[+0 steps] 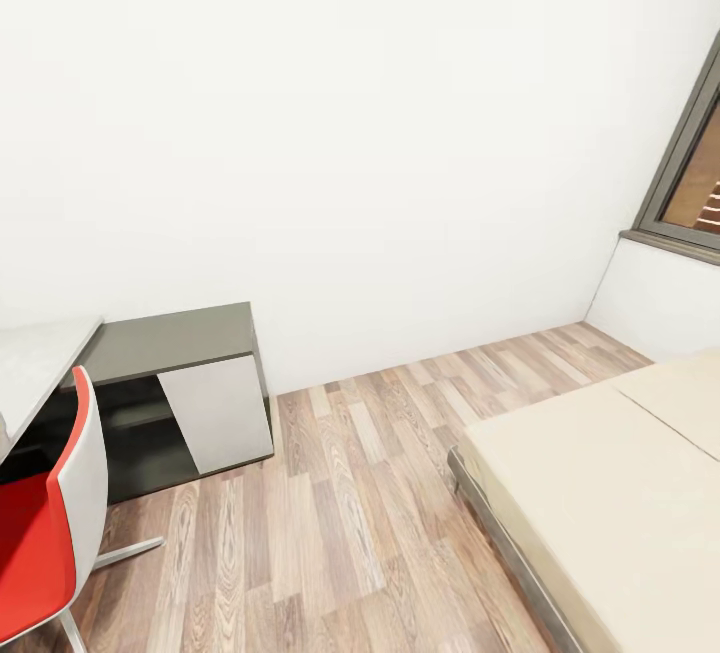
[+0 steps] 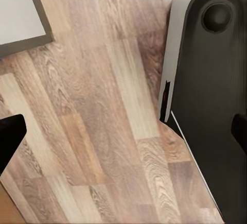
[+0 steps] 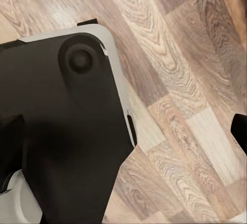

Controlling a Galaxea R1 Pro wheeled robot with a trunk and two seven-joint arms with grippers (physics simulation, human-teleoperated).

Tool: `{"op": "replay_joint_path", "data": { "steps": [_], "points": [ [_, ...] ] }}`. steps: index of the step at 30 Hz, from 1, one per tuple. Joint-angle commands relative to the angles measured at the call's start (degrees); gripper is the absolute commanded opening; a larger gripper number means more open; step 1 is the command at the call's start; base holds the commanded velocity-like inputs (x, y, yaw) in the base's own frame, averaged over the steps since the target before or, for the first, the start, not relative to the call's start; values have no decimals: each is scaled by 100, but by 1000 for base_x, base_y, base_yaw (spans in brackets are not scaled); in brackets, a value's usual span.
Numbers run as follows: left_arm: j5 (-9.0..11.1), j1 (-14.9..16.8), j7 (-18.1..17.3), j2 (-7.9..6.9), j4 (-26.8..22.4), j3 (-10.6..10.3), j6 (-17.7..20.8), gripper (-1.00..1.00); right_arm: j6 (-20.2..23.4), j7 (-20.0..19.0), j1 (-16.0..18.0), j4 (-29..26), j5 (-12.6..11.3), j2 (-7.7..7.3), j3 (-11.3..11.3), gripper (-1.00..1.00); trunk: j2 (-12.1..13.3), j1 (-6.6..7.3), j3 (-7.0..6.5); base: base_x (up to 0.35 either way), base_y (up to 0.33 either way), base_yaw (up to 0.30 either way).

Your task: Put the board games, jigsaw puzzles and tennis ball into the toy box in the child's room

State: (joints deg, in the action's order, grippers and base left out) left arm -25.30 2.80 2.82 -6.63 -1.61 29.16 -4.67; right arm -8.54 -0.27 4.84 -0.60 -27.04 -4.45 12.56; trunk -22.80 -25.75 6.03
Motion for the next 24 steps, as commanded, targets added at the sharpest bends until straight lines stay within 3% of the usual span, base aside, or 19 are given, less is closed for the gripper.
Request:
{"op": "replay_joint_path", "data": {
  "steps": [1, 9, 15, 20, 24],
  "points": [
    [-59, -2, 24, 4, 11, 42, -69, 100, -16, 21, 3, 4, -55, 1, 54, 100, -11, -3, 12, 0, 0, 0],
    [-54, -71, 34, 29, 18, 37, -258, 100, -19, 100, -204, 7, -56, 28, 70, 100, -11, -3, 12, 0, 0, 0],
    [-54, -146, 34, 85, 20, 40, -290, 100, -269, 105, -358, 7, -32, 13, 89, 100, -11, -3, 12, 0, 0, 0],
    [-50, -209, 34, 120, 18, 39, -362, 100, -335, 120, -437, 7, 290, 31, 202, 100, -11, -3, 12, 0, 0, 0],
    [-43, -222, 29, 138, 14, 43, -395, 100, -351, 163, -452, 6, 377, 20, 218, 100, -11, -3, 12, 0, 0, 0]
  ]
}}
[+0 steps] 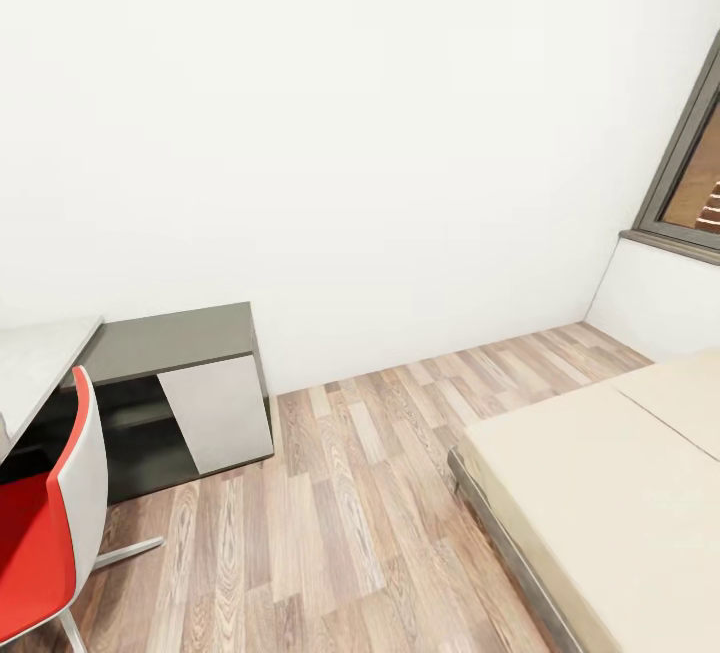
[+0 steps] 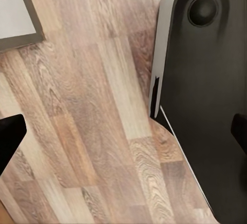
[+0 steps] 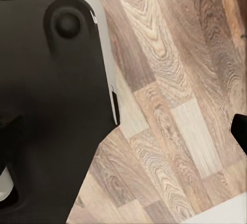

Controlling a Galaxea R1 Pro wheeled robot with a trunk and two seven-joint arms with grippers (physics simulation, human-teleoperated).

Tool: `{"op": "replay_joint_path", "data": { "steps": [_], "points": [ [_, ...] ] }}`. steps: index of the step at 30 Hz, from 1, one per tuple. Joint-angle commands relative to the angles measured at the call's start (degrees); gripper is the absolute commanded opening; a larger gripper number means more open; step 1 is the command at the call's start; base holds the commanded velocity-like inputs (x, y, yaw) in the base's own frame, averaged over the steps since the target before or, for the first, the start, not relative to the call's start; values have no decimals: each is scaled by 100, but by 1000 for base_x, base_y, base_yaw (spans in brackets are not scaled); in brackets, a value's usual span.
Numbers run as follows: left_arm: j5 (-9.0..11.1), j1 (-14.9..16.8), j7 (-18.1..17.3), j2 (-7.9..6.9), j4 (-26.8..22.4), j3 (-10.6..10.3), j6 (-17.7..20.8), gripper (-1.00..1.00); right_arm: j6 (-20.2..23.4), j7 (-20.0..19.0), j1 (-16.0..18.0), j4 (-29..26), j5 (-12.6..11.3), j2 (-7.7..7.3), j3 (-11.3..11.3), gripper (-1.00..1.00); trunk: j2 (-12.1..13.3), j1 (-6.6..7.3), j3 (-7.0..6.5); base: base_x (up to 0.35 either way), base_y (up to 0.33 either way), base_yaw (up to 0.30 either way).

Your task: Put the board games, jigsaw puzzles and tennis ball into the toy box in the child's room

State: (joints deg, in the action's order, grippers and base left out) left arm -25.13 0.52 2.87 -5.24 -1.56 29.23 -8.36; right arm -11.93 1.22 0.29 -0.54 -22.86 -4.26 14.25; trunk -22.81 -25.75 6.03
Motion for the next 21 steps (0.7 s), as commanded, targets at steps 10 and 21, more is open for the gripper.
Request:
{"op": "replay_joint_path", "data": {
  "steps": [10, 21],
  "points": [
    [-43, 8, 15, -1, -25, 66, -34, 100, -18, 151, -2, -12, 14, 4, 74, 100, -11, -3, 12, 0, 0, 0],
    [-37, 12, 12, 63, -154, 84, -36, 100, -30, 159, -3, -19, -11, 47, 44, 100, -11, -3, 12, 0, 0, 0]
  ]
}}
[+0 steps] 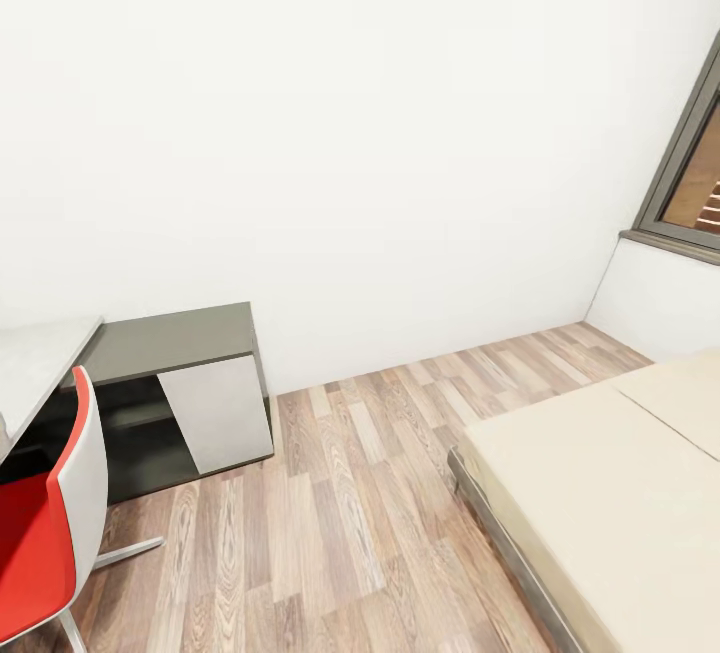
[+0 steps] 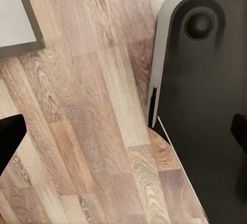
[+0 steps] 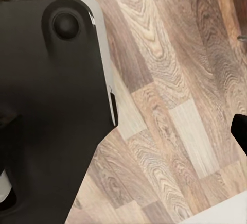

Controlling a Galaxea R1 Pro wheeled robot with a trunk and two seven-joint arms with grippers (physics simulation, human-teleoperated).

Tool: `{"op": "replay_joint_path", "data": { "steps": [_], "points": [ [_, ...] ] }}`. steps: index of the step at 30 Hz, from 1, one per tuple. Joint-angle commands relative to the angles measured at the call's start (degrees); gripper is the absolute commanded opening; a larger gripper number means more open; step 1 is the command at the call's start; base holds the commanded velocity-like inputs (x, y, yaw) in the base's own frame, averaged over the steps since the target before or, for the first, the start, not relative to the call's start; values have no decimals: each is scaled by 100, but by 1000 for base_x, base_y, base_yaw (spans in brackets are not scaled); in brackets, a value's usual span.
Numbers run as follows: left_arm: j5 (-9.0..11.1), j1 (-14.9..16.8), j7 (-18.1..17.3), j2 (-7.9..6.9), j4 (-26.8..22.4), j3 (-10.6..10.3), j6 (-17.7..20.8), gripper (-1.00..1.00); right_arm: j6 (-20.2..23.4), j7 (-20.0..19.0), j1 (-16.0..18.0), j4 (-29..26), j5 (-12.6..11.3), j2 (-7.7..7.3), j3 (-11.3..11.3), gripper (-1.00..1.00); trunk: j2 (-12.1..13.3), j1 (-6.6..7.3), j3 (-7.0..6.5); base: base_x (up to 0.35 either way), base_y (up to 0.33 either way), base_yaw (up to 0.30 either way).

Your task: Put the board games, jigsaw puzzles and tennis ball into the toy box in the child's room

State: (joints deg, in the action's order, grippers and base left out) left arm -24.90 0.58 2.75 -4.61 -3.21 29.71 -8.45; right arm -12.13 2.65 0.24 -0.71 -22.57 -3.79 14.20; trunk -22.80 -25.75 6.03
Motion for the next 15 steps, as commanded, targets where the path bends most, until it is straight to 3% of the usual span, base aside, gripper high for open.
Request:
{"op": "replay_joint_path", "data": {
  "steps": [1, 15],
  "points": [
    [-63, 5, 24, 3, 8, 36, -26, 100, -6, 17, 2, -1, -36, -3, 55, 100, -11, -3, 12, 0, 0, 0],
    [-63, 5, 24, 11, 4, 44, -26, 100, -15, 17, 2, 0, -43, 6, 43, 100, -11, -3, 12, 0, 0, 0]
  ]
}}
